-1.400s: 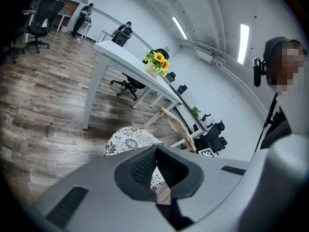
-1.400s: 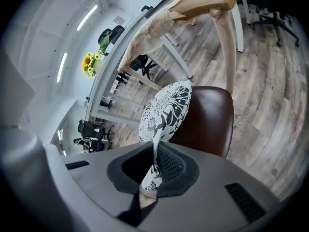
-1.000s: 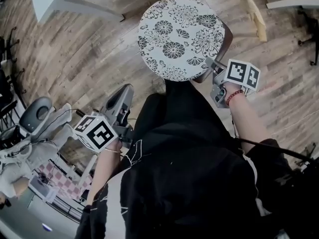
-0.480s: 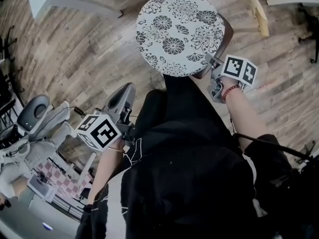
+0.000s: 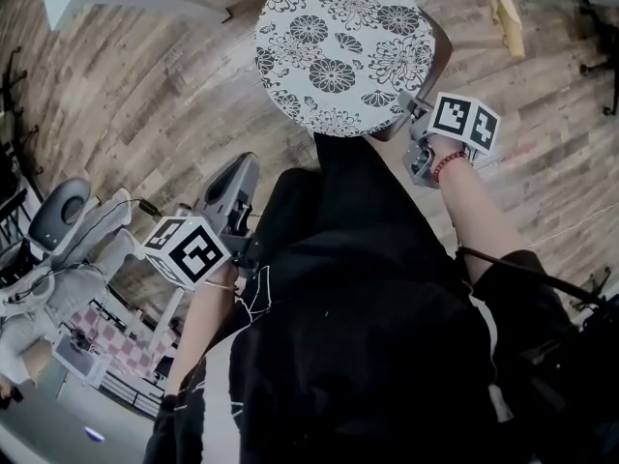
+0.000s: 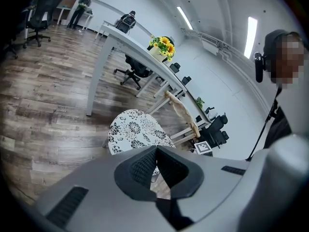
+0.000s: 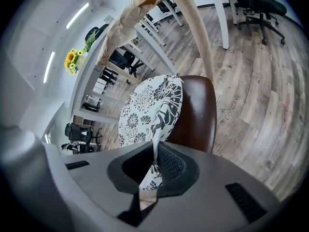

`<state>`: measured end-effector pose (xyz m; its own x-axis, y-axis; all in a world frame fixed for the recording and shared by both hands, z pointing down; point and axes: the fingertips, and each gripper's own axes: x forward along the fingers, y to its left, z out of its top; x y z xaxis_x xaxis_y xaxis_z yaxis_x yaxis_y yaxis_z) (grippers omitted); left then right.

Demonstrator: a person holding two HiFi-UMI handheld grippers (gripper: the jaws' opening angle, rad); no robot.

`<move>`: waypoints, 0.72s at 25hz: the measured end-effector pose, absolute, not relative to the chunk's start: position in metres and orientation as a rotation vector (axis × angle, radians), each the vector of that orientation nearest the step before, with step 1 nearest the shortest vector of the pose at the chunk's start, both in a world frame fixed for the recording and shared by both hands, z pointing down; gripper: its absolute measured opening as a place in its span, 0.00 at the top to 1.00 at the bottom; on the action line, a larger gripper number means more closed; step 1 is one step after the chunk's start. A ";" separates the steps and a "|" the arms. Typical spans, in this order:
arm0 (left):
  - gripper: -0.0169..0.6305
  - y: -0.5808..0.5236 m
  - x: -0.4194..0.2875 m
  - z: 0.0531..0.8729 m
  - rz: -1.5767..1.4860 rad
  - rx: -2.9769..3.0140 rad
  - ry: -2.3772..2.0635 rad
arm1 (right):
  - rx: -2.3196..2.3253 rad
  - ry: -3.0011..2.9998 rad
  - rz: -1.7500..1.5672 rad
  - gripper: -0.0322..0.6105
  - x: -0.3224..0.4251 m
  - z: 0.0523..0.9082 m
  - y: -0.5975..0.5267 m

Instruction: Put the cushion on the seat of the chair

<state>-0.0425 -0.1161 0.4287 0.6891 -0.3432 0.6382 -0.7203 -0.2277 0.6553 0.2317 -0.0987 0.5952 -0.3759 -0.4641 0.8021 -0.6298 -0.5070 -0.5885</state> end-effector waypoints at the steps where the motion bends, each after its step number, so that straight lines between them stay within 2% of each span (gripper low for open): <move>1: 0.96 -0.115 -0.043 0.429 0.440 1.831 -0.839 | 1.681 -1.486 2.020 0.90 0.232 0.596 -0.098; 18: 0.96 -0.099 -0.037 0.443 0.471 1.888 -0.761 | 1.688 -1.385 1.977 0.90 0.235 0.621 -0.088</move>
